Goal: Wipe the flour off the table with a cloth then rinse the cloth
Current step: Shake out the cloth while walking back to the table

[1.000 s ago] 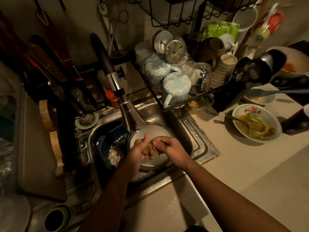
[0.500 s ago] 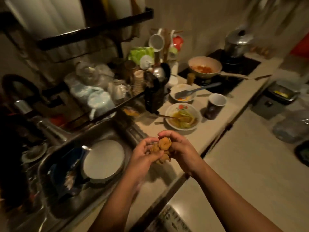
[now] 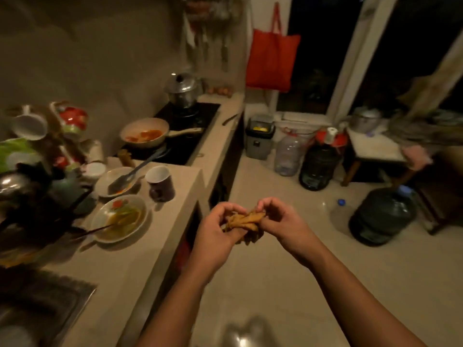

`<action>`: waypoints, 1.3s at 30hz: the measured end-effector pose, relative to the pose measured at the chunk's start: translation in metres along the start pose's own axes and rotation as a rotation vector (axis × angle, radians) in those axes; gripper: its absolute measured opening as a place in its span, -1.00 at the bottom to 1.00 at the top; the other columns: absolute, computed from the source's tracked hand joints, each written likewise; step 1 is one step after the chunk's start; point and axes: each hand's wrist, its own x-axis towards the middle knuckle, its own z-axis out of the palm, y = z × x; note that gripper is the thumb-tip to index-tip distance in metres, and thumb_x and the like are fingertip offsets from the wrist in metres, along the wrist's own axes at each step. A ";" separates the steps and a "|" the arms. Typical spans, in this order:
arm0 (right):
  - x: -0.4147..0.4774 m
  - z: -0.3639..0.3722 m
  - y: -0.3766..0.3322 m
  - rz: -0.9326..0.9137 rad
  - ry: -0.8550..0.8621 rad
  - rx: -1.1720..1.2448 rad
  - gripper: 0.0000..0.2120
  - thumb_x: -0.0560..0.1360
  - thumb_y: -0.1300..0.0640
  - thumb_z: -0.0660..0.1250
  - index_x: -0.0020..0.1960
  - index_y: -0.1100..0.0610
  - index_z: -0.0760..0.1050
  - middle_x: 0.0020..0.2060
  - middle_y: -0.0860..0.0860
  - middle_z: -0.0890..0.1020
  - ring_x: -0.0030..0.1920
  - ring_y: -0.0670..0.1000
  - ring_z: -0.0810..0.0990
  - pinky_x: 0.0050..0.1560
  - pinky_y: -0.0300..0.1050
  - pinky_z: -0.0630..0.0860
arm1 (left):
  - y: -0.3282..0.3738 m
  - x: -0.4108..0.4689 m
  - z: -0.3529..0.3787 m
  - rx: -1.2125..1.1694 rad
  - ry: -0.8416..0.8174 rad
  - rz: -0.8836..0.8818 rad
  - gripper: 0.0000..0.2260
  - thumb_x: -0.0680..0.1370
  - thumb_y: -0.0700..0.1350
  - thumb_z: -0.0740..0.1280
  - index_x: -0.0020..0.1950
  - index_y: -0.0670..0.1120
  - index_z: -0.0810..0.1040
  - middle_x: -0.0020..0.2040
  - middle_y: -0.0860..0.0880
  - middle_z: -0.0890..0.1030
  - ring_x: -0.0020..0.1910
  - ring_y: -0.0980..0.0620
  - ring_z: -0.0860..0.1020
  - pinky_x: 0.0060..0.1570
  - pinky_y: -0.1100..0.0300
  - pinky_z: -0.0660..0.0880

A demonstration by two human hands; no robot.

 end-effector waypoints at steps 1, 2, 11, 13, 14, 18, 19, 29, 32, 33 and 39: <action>-0.006 -0.020 -0.003 -0.008 0.064 0.008 -0.82 0.48 0.47 0.34 0.04 0.30 0.45 -0.15 0.28 0.62 -0.20 0.21 0.66 -0.14 0.02 0.64 | 0.006 0.007 0.019 0.021 -0.039 0.020 -0.68 0.41 -0.39 0.40 -0.06 0.03 0.57 -0.13 -0.10 0.65 -0.15 -0.12 0.63 -0.17 -0.03 0.60; -0.011 -0.038 -0.005 -0.020 0.132 0.005 -0.80 0.46 0.47 0.35 0.01 0.27 0.45 -0.16 0.26 0.62 -0.18 0.21 0.65 -0.11 0.05 0.63 | 0.012 0.014 0.037 0.040 -0.075 0.039 -0.68 0.41 -0.41 0.40 -0.07 0.01 0.56 -0.14 -0.11 0.64 -0.16 -0.11 0.62 -0.16 -0.05 0.61; -0.036 -0.156 0.001 0.043 0.420 -0.096 -0.83 0.55 0.00 0.39 0.13 -0.01 0.58 -0.07 0.01 0.71 -0.04 -0.07 0.67 -0.05 -0.21 0.59 | 0.029 0.085 0.159 0.120 -0.303 0.124 -0.86 0.47 -0.20 0.43 -0.06 0.01 0.56 -0.12 0.05 0.61 -0.17 0.25 0.58 -0.29 0.31 0.57; -0.029 -0.175 0.006 0.045 0.492 -0.086 -0.87 0.53 0.19 0.42 0.05 0.07 0.54 -0.17 0.02 0.68 -0.14 -0.02 0.66 -0.11 -0.13 0.59 | 0.034 0.104 0.182 0.125 -0.354 0.130 -0.84 0.45 -0.24 0.44 -0.12 0.01 0.55 -0.18 0.01 0.61 -0.25 0.20 0.58 -0.39 0.27 0.56; -0.026 -0.191 0.008 0.038 0.571 -0.105 -0.86 0.51 0.27 0.41 0.00 0.10 0.52 -0.22 0.02 0.65 -0.19 -0.03 0.63 -0.14 -0.12 0.56 | 0.035 0.118 0.200 0.134 -0.400 0.141 -0.81 0.44 -0.25 0.45 -0.15 0.03 0.54 -0.21 0.03 0.61 -0.27 0.17 0.58 -0.39 0.22 0.55; -0.020 -0.234 0.002 0.027 0.784 -0.102 -0.83 0.45 0.28 0.36 -0.12 0.02 0.50 -0.33 0.19 0.54 -0.24 0.08 0.52 -0.08 0.04 0.53 | 0.046 0.153 0.245 0.085 -0.474 0.141 -0.83 0.45 -0.21 0.43 -0.17 0.06 0.54 -0.26 0.03 0.63 -0.27 0.04 0.62 -0.41 0.07 0.57; -0.020 -0.248 0.000 0.031 0.812 -0.103 -0.84 0.45 0.25 0.37 -0.10 0.00 0.52 -0.30 0.26 0.56 -0.21 0.10 0.55 -0.02 0.09 0.55 | 0.048 0.163 0.259 0.063 -0.512 0.137 -0.84 0.46 -0.20 0.43 -0.15 0.06 0.54 -0.23 0.02 0.63 -0.26 0.02 0.63 -0.41 0.01 0.59; -0.075 -0.335 0.009 0.227 1.190 -0.227 -0.96 0.56 0.01 0.38 -0.05 -0.05 0.55 0.00 -0.15 0.63 0.14 -0.16 0.56 0.19 -0.13 0.44 | 0.073 0.198 0.415 0.149 -1.133 0.242 -0.87 0.50 -0.08 0.37 -0.03 0.15 0.56 -0.15 0.07 0.66 -0.18 -0.04 0.67 -0.13 -0.25 0.58; -0.109 -0.367 0.013 0.167 1.307 -0.136 -0.93 0.55 0.05 0.41 -0.08 -0.10 0.55 0.05 -0.17 0.63 0.20 -0.16 0.55 0.25 -0.01 0.47 | 0.084 0.191 0.462 0.078 -1.255 0.221 -0.81 0.53 -0.21 0.35 -0.07 0.11 0.56 -0.12 0.03 0.65 -0.16 0.03 0.65 -0.19 -0.03 0.63; -0.120 -0.379 0.015 0.161 1.293 -0.150 -0.90 0.53 0.03 0.44 -0.02 -0.15 0.55 0.12 -0.21 0.60 0.26 -0.19 0.51 0.30 -0.02 0.43 | 0.088 0.188 0.479 0.062 -1.296 0.227 -0.80 0.53 -0.22 0.35 -0.07 0.11 0.56 -0.08 0.05 0.65 -0.11 0.08 0.65 -0.15 0.06 0.63; -0.179 -0.459 0.014 0.079 1.308 -0.009 -0.73 0.49 0.16 0.48 0.16 -0.01 0.57 0.05 0.03 0.69 0.11 0.06 0.67 0.17 0.10 0.61 | 0.117 0.153 0.586 -0.059 -1.435 0.223 -0.77 0.54 -0.33 0.30 -0.01 0.01 0.55 -0.06 -0.08 0.62 -0.21 -0.16 0.61 -0.35 -0.01 0.54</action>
